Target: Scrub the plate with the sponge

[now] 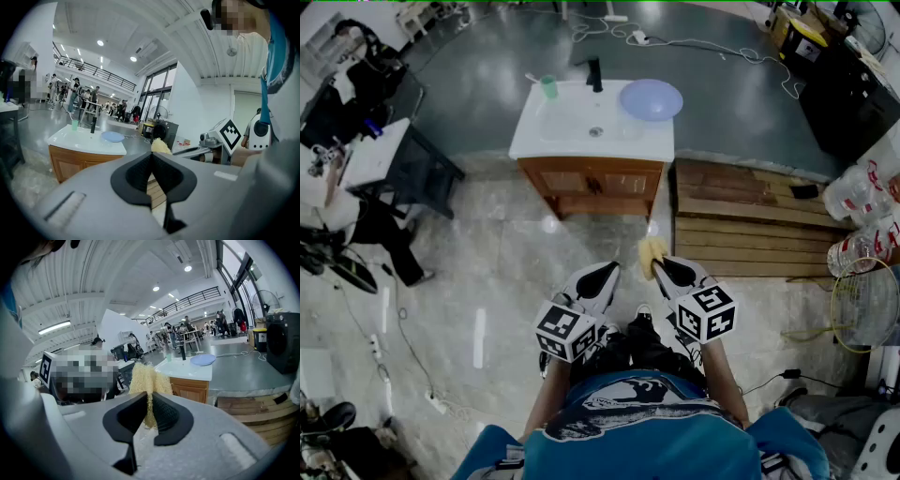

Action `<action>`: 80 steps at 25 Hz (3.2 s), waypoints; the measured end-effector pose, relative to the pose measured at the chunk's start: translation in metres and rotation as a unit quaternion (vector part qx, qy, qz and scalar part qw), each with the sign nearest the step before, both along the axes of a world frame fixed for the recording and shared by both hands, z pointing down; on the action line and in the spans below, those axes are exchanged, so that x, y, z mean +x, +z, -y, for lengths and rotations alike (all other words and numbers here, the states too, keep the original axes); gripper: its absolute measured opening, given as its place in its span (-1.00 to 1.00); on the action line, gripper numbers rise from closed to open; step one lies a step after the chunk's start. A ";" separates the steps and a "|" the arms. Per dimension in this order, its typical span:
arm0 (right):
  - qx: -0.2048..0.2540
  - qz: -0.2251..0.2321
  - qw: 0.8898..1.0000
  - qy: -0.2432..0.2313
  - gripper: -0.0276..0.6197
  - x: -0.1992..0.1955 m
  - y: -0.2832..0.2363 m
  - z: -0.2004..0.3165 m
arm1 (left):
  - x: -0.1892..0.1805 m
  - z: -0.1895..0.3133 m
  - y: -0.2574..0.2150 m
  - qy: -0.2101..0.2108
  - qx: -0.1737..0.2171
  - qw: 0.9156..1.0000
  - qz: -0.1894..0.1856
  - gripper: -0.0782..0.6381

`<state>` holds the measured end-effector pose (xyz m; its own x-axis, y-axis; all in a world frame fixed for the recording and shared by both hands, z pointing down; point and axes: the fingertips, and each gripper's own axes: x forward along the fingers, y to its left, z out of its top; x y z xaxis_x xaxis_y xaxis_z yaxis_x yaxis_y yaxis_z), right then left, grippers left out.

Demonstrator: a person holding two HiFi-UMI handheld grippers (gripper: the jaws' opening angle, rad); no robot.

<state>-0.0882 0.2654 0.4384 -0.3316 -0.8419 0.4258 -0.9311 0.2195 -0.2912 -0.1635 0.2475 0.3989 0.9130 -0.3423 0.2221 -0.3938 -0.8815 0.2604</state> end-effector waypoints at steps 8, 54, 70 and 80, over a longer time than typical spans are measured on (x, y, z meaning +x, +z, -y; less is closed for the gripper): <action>0.006 0.001 1.000 0.002 -0.82 0.000 0.000 -0.008 | 0.007 -0.013 -0.002 0.008 0.003 1.000 -0.003 -0.74; -0.009 0.084 0.996 0.001 -0.81 0.107 0.030 0.110 | 0.117 0.105 0.016 -0.004 -0.036 0.999 0.007 -0.75; -0.015 0.072 0.997 0.040 -0.81 0.143 0.012 0.266 | 0.151 0.275 0.001 0.030 -0.040 0.999 0.000 -0.74; -0.021 0.062 0.995 0.075 -0.81 0.155 0.014 0.330 | 0.159 0.351 0.002 0.054 -0.043 0.998 -0.006 -0.74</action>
<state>0.0672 -0.0645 0.4526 -0.2560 -0.8679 0.4256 -0.9087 0.0659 -0.4123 -0.0043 -0.1038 0.4011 0.9463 -0.2217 0.2354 -0.2941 -0.8927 0.3413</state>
